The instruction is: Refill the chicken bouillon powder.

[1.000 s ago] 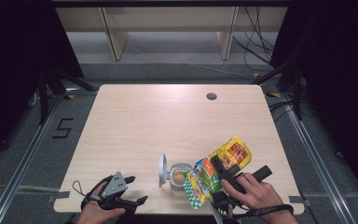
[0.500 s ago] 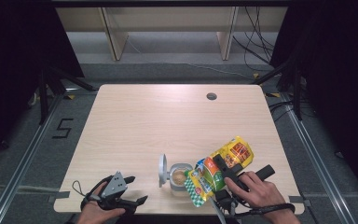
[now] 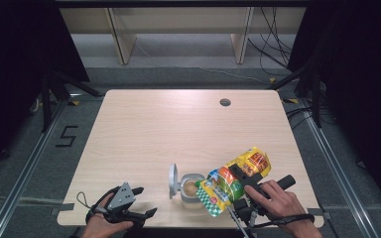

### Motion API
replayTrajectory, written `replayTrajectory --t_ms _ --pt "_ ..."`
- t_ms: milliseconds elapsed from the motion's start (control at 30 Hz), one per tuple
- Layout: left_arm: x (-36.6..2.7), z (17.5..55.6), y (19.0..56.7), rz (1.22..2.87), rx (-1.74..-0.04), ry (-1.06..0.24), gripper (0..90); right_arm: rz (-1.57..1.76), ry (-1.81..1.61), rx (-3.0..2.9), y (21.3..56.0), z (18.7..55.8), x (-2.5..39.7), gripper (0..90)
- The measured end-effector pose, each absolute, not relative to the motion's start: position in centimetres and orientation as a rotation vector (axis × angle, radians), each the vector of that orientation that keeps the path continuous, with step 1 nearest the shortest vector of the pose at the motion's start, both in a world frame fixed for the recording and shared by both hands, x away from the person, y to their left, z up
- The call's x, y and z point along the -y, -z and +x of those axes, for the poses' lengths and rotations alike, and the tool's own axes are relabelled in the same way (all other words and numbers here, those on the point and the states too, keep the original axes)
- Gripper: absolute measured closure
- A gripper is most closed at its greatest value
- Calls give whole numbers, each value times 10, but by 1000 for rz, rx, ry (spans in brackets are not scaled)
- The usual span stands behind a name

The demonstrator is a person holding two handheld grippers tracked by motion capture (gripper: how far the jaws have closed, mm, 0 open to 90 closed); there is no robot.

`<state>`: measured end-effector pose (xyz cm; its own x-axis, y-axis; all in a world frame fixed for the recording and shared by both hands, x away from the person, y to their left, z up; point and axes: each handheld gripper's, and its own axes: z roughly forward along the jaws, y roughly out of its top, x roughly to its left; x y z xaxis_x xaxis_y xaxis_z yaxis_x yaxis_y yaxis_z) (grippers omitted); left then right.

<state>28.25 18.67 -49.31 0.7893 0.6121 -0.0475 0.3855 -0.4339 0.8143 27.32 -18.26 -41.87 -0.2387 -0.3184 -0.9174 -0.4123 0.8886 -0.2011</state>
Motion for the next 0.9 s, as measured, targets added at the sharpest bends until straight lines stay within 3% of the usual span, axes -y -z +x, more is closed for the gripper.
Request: replayTrajectory --t_ms 900 --pt "-187 284 494 2090 -733 -337 189 -397 -449 -1997 432 291 202 635"
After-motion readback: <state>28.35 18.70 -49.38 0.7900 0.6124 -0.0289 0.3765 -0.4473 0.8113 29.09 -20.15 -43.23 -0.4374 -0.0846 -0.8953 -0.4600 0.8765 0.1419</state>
